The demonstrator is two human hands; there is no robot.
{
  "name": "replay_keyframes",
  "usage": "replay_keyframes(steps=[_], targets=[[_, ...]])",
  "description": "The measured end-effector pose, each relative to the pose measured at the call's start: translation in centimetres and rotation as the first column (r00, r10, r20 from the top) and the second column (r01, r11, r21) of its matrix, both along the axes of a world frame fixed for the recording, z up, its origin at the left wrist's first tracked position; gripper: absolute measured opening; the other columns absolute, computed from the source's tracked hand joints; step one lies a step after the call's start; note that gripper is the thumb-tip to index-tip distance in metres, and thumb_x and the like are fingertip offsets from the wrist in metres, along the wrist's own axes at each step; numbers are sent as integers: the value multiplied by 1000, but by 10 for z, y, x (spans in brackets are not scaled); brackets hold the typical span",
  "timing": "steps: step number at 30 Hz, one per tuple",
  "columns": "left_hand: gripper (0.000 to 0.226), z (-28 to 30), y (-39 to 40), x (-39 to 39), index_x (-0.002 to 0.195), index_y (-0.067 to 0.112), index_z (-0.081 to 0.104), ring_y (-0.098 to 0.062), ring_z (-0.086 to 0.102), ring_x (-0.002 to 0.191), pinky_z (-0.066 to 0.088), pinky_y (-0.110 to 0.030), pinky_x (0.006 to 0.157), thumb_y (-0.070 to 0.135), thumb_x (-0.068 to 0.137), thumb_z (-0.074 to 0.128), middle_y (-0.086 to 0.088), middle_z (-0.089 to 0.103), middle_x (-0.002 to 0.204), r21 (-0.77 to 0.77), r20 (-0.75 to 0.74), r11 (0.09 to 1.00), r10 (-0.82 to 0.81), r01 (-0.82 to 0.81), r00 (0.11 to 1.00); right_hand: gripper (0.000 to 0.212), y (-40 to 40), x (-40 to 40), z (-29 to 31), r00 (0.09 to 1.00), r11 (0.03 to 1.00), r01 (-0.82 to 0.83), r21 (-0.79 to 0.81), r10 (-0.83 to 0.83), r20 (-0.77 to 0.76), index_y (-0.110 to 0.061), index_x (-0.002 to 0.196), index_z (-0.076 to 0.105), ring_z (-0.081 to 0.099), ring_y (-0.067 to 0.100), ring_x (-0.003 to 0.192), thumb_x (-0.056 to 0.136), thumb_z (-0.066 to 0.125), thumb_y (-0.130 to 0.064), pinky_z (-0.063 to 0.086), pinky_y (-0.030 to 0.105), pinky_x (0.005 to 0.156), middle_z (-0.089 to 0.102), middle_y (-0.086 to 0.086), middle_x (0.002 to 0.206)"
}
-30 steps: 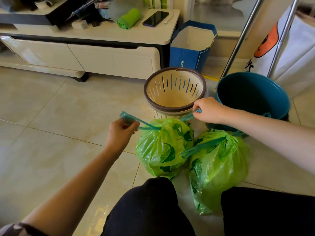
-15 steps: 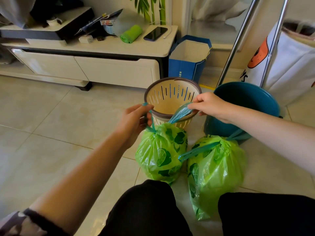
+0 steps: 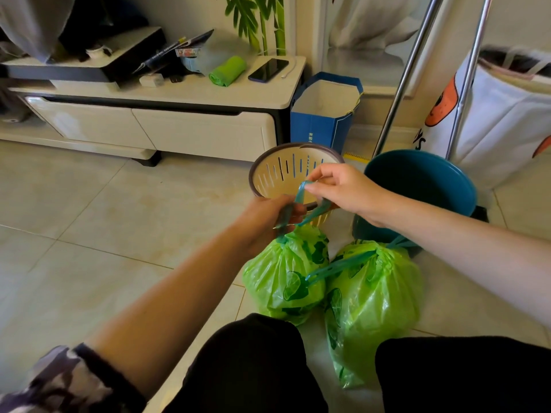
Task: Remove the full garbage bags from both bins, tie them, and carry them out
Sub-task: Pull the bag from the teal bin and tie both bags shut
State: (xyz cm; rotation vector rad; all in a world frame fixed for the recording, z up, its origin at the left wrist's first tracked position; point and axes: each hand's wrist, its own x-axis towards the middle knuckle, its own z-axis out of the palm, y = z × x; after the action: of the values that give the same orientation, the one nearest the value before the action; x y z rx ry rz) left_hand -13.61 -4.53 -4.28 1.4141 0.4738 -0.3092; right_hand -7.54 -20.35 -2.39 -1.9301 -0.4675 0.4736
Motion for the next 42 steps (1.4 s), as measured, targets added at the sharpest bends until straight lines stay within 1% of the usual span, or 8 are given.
replay_keyframes(steps=[6, 12, 19, 24, 29, 34, 38, 42], targets=[[29, -2, -5, 10, 90, 10, 64, -15, 56, 73, 43, -29, 74, 36, 93, 54, -3, 63, 74, -181, -94, 975, 109, -125, 990, 18, 0, -22, 11, 940, 973, -84, -214, 149, 306, -14, 102, 67, 60, 4, 75, 86, 65, -21, 50, 18, 73, 66, -4, 83], [26, -1, -15, 12, 74, 12, 62, -12, 61, 64, 48, -22, 59, 19, 96, 49, -2, 67, 76, -224, -22, 957, 186, -186, 982, 23, -19, -32, 11, 944, 969, -91, -229, 157, 289, -14, 109, 68, 66, 5, 89, 87, 64, -15, 54, 21, 85, 71, -2, 98], [11, -2, -33, 17, 101, 8, 56, -13, 60, 48, 50, -22, 48, 16, 94, 53, -4, 63, 68, -155, 23, 963, 226, -220, 974, 14, -84, -18, 5, 939, 942, 110, -317, 6, 344, -18, 98, 71, 66, 4, 85, 86, 64, -13, 53, 22, 82, 71, -4, 90], [7, -11, -34, 20, 96, 9, 54, -13, 44, 43, 43, -24, 51, 15, 94, 53, 3, 44, 47, -135, 11, 964, 233, -229, 972, 15, -154, 10, -26, 916, 758, 341, -555, -137, 376, -12, 99, 67, 63, 20, 88, 84, 66, -18, 49, 30, 78, 67, 3, 91], [5, -17, -32, 20, 95, 8, 54, -13, 45, 41, 40, -28, 54, 12, 93, 52, 1, 45, 50, -147, 28, 961, 240, -233, 970, 47, -182, 9, -44, 935, 472, 324, -820, -293, 201, -7, 61, 45, 46, 24, 53, 91, 54, -43, 32, 28, 47, 42, 6, 55], [3, -20, -33, 19, 92, 8, 55, -13, 45, 44, 40, -26, 52, 11, 93, 53, -1, 46, 55, -145, 8, 964, 226, -222, 974, 62, -172, 0, -57, 710, 723, 417, -551, -637, -298, -4, 129, 42, 62, 29, 98, 87, 60, -45, 52, 36, 78, 63, 15, 105], [2, -19, -31, 17, 92, 8, 54, -14, 45, 45, 41, -26, 52, 10, 92, 54, -2, 46, 57, -157, 9, 962, 226, -222, 974, 36, -159, 4, -64, 693, 792, 486, -368, -607, -389, -8, 111, 59, 63, 22, 90, 85, 67, -30, 52, 35, 81, 66, 12, 107], [4, -17, -30, 14, 95, 7, 54, -15, 44, 48, 42, -27, 54, 10, 95, 51, -3, 45, 60, -181, 22, 961, 215, -208, 976, 12, -134, 4, -55, 748, 856, 478, -196, -514, -419, -14, 80, 61, 63, 17, 73, 85, 66, -24, 52, 39, 86, 67, 5, 79]])
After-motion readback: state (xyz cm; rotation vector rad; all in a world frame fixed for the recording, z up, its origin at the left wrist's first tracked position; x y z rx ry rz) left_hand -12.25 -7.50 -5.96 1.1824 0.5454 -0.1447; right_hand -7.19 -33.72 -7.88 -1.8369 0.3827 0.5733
